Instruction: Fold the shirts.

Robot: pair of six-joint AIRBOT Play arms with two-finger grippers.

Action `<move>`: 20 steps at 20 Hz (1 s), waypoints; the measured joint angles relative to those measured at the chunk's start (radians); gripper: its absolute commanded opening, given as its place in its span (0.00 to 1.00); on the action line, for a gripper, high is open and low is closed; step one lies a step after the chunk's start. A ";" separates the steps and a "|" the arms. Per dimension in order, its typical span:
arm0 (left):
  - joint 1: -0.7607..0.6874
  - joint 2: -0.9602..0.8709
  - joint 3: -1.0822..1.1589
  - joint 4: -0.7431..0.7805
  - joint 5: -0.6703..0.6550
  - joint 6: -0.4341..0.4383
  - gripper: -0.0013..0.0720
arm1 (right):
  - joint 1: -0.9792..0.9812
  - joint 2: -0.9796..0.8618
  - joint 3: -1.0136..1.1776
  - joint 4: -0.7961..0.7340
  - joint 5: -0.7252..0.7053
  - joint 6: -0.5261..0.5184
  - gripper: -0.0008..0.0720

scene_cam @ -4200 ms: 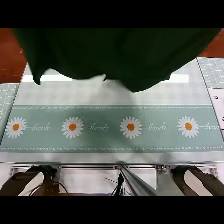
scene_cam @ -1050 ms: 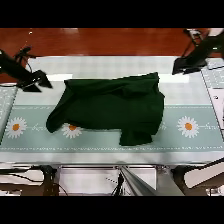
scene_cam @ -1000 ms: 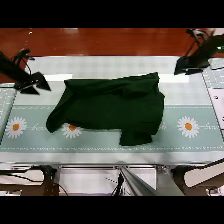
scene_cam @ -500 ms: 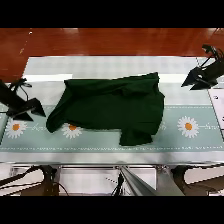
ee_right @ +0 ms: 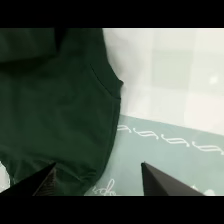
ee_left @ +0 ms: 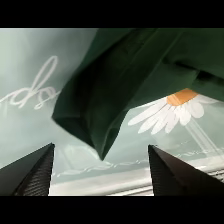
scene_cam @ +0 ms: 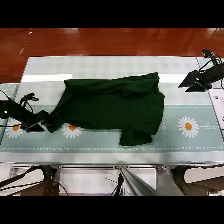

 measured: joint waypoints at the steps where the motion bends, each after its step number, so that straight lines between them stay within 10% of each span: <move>1: 0.000 -0.002 -0.016 -0.011 0.019 0.008 1.00 | 0.000 0.000 -0.001 0.000 0.000 -0.002 0.83; 4: -0.003 -0.010 -0.053 -0.033 0.088 0.018 0.97 | 0.000 0.001 -0.003 0.007 0.004 -0.004 0.83; 6: -0.004 -0.014 -0.066 -0.042 0.124 0.019 0.51 | -0.001 0.004 -0.003 0.008 0.012 -0.003 0.83; 10: -0.005 -0.018 -0.076 -0.051 0.222 -0.035 0.06 | -0.001 0.018 -0.003 0.013 0.017 -0.002 0.82; 20: -0.006 -0.018 -0.079 -0.053 0.254 -0.027 0.05 | -0.001 0.166 -0.287 -0.032 -0.076 -0.019 0.85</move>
